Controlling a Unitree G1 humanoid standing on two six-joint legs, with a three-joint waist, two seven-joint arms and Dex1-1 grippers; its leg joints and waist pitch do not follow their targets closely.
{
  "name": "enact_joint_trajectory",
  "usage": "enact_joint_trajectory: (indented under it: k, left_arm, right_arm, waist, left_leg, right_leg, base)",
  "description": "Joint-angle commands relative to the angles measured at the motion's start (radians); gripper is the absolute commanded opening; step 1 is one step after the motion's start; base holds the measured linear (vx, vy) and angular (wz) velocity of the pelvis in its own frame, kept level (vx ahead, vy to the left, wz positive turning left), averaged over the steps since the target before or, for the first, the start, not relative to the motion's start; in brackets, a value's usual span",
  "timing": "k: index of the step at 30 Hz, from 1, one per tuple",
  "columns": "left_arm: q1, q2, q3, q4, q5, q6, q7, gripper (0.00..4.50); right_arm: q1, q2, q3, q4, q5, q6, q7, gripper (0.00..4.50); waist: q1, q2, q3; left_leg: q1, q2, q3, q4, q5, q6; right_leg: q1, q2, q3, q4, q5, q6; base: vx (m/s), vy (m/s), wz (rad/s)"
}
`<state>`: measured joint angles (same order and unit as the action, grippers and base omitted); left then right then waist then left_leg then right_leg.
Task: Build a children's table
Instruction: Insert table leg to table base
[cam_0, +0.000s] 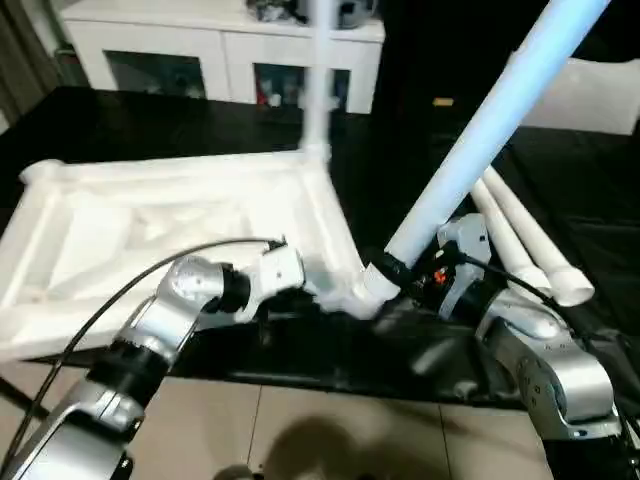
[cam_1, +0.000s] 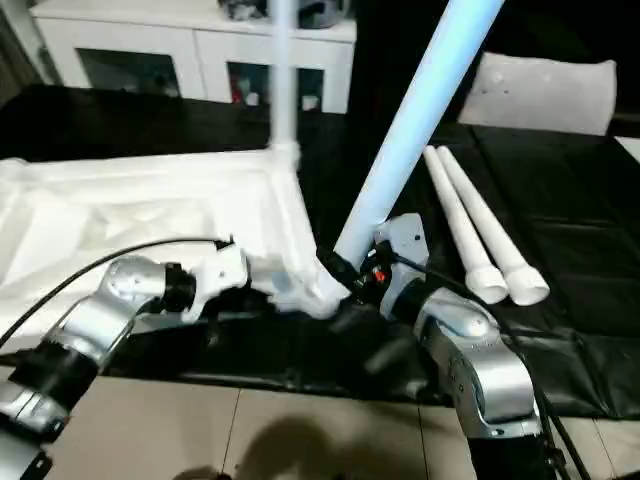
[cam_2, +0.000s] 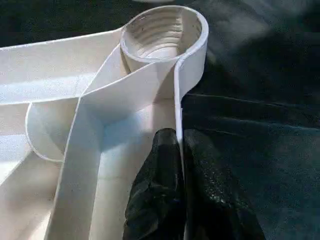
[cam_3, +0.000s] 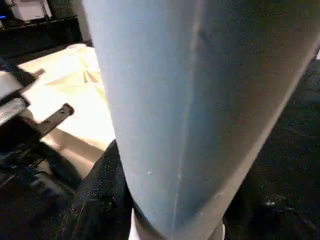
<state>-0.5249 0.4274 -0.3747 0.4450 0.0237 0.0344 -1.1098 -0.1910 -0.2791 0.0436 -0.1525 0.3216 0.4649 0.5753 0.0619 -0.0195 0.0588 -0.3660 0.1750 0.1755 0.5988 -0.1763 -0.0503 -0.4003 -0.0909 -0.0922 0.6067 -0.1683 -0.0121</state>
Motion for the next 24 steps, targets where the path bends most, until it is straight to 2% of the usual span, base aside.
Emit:
enact_joint_trajectory:
  k: [1, 2, 3, 4, 6, 9, 12, 17, 19, 24]
  left_arm:
    - [0.02, -0.008, -0.025, 0.013, 0.004, 0.017, -0.003, 0.0]
    - [0.024, -0.014, -0.009, 0.01, -0.004, 0.034, 0.014, 0.0]
    - [0.026, -0.02, 0.008, 0.009, -0.012, 0.051, 0.03, 0.0]
    - [0.027, -0.021, 0.011, 0.009, -0.013, 0.055, 0.034, 0.0]
    - [0.024, -0.023, 0.02, 0.021, -0.018, 0.056, 0.036, 0.0]
    - [0.018, -0.022, 0.025, 0.031, -0.025, 0.045, 0.014, 0.0]
    - [0.004, -0.02, 0.025, 0.045, -0.036, 0.025, -0.024, 0.0]
    - [-0.009, -0.017, 0.022, 0.049, -0.04, 0.03, -0.059, 0.0]
    - [-0.016, -0.017, 0.025, 0.053, -0.041, 0.034, -0.067, 0.0]
    - [-0.031, -0.018, 0.033, 0.073, -0.04, 0.036, -0.07, 0.0]
  right_arm:
    - [-0.016, -0.004, -0.009, -0.001, 0.005, -0.008, -0.002, 1.91]
    - [-0.02, -0.005, 0.003, 0.006, -0.007, -0.008, -0.005, 1.91]
    - [-0.026, -0.006, 0.021, 0.017, -0.024, -0.008, -0.006, 1.91]
    - [-0.028, -0.006, 0.025, 0.019, -0.026, -0.007, -0.004, 1.91]
    - [-0.04, -0.007, 0.046, 0.043, -0.035, -0.001, 0.006, 1.91]
    - [-0.058, -0.006, 0.053, 0.072, -0.02, 0.024, 0.028, 1.91]
    - [-0.09, 0.001, 0.05, 0.128, -0.016, 0.02, 0.041, 1.91]
    - [-0.121, 0.0, 0.068, 0.183, -0.029, 0.001, 0.069, 1.91]
    - [-0.136, -0.014, 0.098, 0.212, -0.041, 0.005, 0.094, 1.91]
    - [-0.151, -0.03, 0.133, 0.239, -0.055, 0.025, 0.128, 1.91]
  waist:
    - [-0.001, 0.002, -0.061]
    - [-0.002, 0.002, -0.061]
    - [-0.003, -0.003, -0.061]
    - [-0.003, 0.0, -0.059]
    - [-0.003, -0.004, -0.059]
    - [-0.005, -0.005, -0.058]
    - [-0.006, -0.004, -0.059]
    - [-0.004, -0.004, -0.064]
    - [-0.003, -0.005, -0.063]
    - [-0.003, -0.009, -0.061]
  left_leg:
    - [0.014, 0.056, -0.024, -0.085, -0.335, -0.021]
    - [0.013, 0.054, -0.023, -0.084, -0.337, -0.022]
    - [0.013, 0.054, -0.023, -0.084, -0.337, -0.021]
    - [0.014, 0.053, -0.023, -0.083, -0.337, -0.02]
    - [0.013, 0.052, -0.023, -0.082, -0.336, -0.016]
    - [0.015, 0.05, -0.024, -0.08, -0.344, -0.013]
    - [0.012, 0.051, -0.025, -0.081, -0.338, -0.014]
    - [0.01, 0.052, -0.022, -0.081, -0.302, -0.009]
    - [0.009, 0.054, -0.022, -0.081, -0.294, -0.008]
    - [0.011, 0.053, -0.021, -0.081, -0.302, -0.007]
  right_leg:
    - [0.037, -0.067, 0.058, -0.091, -0.402, -0.131]
    - [0.038, -0.069, 0.058, -0.092, -0.41, -0.129]
    - [0.038, -0.069, 0.058, -0.093, -0.417, -0.127]
    - [0.037, -0.07, 0.057, -0.095, -0.44, -0.123]
    - [0.036, -0.071, 0.057, -0.099, -0.473, -0.111]
    - [0.033, -0.071, 0.054, -0.105, -0.519, -0.095]
    - [0.033, -0.071, 0.055, -0.105, -0.513, -0.091]
    - [0.037, -0.07, 0.057, -0.094, -0.429, -0.119]
    - [0.038, -0.07, 0.058, -0.09, -0.411, -0.131]
    - [0.038, -0.072, 0.057, -0.095, -0.456, -0.121]
  base:
    - [0.0, 0.0, 0.0]
    - [0.0, 0.0, 0.0]
    - [0.0, 0.0, 0.0]
    - [0.0, 0.0, 0.0]
    - [0.0, 0.0, 0.0]
    - [0.0, 0.0, 0.0]
    - [0.0, 0.0, 0.0]
    - [0.0, 0.0, 0.0]
    - [0.0, 0.0, 0.0]
    - [0.0, 0.0, 0.0]
